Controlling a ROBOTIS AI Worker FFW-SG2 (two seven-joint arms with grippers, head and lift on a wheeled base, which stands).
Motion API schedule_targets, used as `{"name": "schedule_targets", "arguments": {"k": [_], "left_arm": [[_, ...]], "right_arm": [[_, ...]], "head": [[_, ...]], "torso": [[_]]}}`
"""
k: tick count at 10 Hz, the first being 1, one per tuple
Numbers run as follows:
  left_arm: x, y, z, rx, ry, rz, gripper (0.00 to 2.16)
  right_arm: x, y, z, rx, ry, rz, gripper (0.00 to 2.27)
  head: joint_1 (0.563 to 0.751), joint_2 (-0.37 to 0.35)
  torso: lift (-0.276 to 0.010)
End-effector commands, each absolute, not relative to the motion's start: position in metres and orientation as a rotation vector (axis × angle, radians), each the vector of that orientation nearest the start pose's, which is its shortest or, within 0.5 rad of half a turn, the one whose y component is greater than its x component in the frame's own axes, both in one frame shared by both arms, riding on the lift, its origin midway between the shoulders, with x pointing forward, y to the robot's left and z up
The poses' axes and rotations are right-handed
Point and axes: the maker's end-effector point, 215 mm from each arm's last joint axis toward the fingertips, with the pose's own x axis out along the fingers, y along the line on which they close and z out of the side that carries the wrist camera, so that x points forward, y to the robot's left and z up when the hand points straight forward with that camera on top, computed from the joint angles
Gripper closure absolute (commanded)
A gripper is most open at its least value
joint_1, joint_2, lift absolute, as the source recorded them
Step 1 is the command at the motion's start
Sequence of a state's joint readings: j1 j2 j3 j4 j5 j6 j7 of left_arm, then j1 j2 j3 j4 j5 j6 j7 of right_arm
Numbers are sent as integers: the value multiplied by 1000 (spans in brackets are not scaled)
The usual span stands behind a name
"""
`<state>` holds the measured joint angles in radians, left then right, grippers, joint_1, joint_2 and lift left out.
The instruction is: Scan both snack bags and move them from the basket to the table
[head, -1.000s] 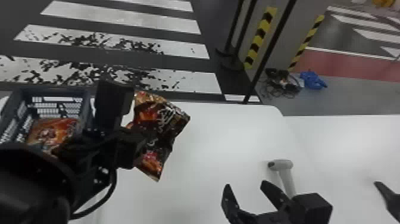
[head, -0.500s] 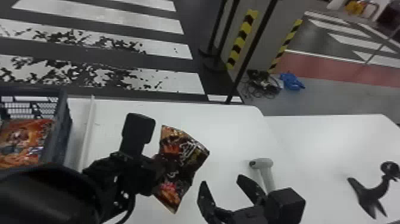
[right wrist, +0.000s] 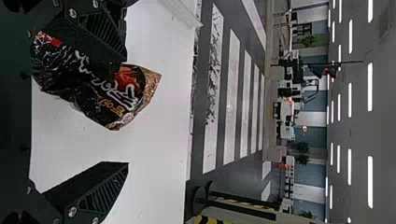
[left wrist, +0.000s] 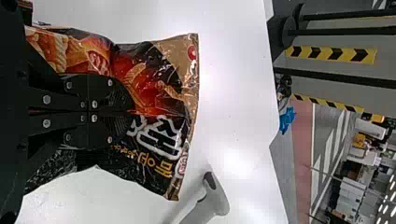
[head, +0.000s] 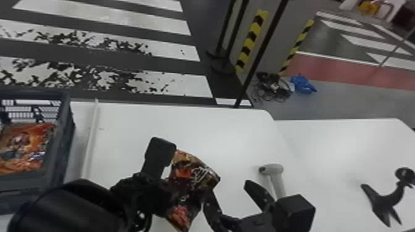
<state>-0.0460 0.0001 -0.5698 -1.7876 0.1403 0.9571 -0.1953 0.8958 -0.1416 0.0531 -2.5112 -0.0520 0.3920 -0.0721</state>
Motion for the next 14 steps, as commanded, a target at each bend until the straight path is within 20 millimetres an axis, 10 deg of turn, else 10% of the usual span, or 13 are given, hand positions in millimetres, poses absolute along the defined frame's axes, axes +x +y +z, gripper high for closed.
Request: {"name": "schedule_targets", "arguments": {"k": [1, 2, 3, 7, 14], "left_arm": [[417, -113, -465, 54, 714, -792, 1767], [418, -116, -459, 31, 690, -812, 208], [419, -113, -459, 22, 692, -808, -2], [429, -101, -421, 11, 571, -726, 22], [435, 86, -377, 38, 473, -440, 16]], "right_arm": [[328, -207, -355, -37, 355, 74, 144], [327, -207, -356, -38, 358, 75, 144], [326, -207, -355, -38, 358, 76, 144], [323, -205, -359, -36, 376, 78, 144], [316, -195, -400, -27, 516, 128, 137]], "head": [[695, -350], [695, -350], [695, -350], [695, -350], [695, -243]], "torso": [[-98], [-98], [-98], [-98], [-98]]}}
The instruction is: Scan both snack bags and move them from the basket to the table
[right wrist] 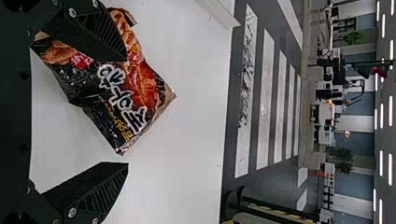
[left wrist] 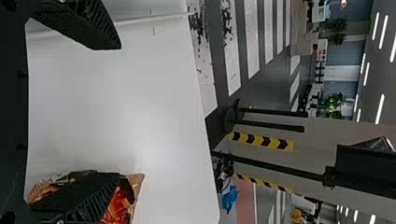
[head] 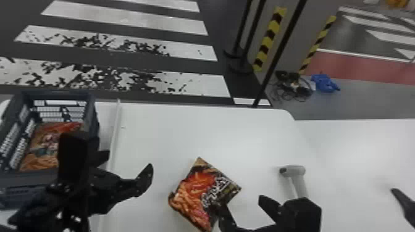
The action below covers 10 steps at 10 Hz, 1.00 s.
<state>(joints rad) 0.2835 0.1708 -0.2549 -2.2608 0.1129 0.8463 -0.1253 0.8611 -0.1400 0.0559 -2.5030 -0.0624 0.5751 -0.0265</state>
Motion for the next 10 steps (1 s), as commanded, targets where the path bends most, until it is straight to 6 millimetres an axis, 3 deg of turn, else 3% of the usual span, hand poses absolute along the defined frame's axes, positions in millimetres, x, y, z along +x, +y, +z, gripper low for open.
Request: {"name": "schedule_targets", "arguments": {"k": [1, 2, 4, 6, 7, 8, 10], "left_arm": [[428, 103, -371, 34, 465, -417, 16], [422, 119, -359, 46, 436, -387, 12], [423, 162, -315, 60, 249, -295, 12], [411, 217, -318, 63, 233, -211, 12], [406, 248, -301, 59, 162, -148, 9], [398, 272, -287, 67, 102, -106, 9], [391, 307, -294, 50, 106, -70, 9]], "right_arm": [[319, -190, -397, -20, 492, 152, 140], [321, -189, -400, -17, 490, 160, 144], [326, -187, -403, -17, 488, 164, 147], [326, -188, -412, -18, 509, 163, 147], [329, -188, -416, 9, 512, 165, 147], [332, -187, -422, 22, 525, 167, 147], [332, -187, -433, 15, 550, 169, 154]], "head": [[695, -197], [695, -153], [695, -106], [695, -36], [695, 8], [695, 65], [695, 135]], "torso": [[-98], [-98], [-98], [-98], [-98], [-98], [-98]]}}
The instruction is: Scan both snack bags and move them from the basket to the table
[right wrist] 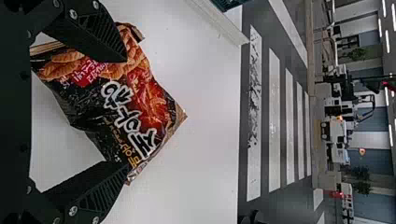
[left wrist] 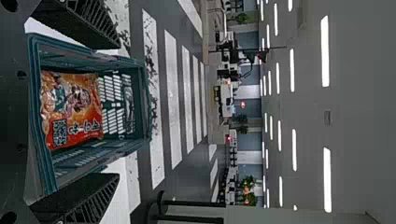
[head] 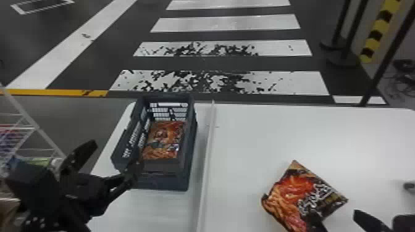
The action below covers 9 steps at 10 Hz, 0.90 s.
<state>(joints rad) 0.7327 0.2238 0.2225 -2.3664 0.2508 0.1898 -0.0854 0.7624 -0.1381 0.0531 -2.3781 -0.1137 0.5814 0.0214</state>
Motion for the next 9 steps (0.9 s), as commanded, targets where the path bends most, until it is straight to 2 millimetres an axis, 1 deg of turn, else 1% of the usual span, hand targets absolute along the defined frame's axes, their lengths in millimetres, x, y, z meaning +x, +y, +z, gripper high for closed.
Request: {"name": "schedule_targets", "arguments": {"k": [1, 2, 3, 4, 6, 7, 9], "left_arm": [[389, 314, -296, 44, 91, -72, 12], [386, 317, -297, 35, 73, -77, 12], [384, 321, -302, 32, 68, -70, 12], [381, 323, -300, 24, 37, -72, 12], [376, 326, -313, 4, 51, -73, 12], [376, 326, -315, 4, 50, -75, 12], [376, 325, -310, -1, 43, -83, 12]], "right_arm": [[329, -190, -444, -9, 590, 171, 157], [325, -188, -456, -17, 639, 195, 174], [323, -188, -459, -43, 648, 199, 174], [319, -184, -464, -77, 667, 208, 174], [312, -180, -475, -155, 699, 223, 188], [306, -176, -481, -223, 721, 236, 188], [297, -167, -481, -356, 739, 245, 191]], "head": [[695, 168], [695, 189], [695, 197], [695, 207], [695, 230], [695, 234], [695, 251]], "torso": [[-98], [-98], [-98], [-98], [-98], [-98], [-98]]}}
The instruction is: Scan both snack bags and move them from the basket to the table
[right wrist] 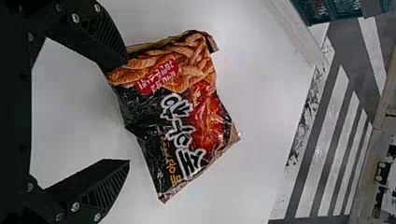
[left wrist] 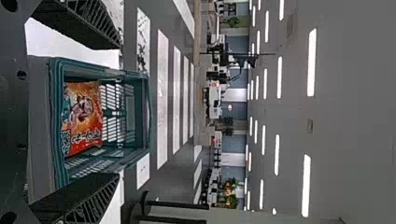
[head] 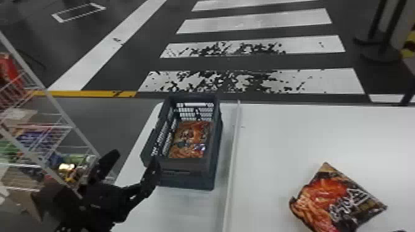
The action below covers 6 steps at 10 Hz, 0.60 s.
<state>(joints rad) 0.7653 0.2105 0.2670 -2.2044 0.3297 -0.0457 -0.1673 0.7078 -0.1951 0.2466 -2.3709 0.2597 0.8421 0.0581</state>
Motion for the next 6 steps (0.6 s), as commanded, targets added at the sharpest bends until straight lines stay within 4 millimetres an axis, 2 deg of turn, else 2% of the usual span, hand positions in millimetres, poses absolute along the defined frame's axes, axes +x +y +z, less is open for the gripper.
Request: {"name": "schedule_targets", "arguments": {"k": [1, 3, 5, 6], "left_arm": [[376, 323, -308, -1, 38, -92, 12], [379, 318, -311, -13, 42, -105, 12], [381, 314, -316, -19, 50, -118, 12], [381, 312, -321, -24, 59, -122, 12]], "right_arm": [[295, -164, -478, -444, 723, 231, 191], [293, -158, -471, -518, 692, 212, 191], [288, -140, -466, -518, 686, 221, 191], [289, -125, -463, -506, 682, 242, 191]], "head": [[695, 260], [695, 263], [695, 272], [695, 278]], "torso": [[-98], [-98], [-98], [-98]]}}
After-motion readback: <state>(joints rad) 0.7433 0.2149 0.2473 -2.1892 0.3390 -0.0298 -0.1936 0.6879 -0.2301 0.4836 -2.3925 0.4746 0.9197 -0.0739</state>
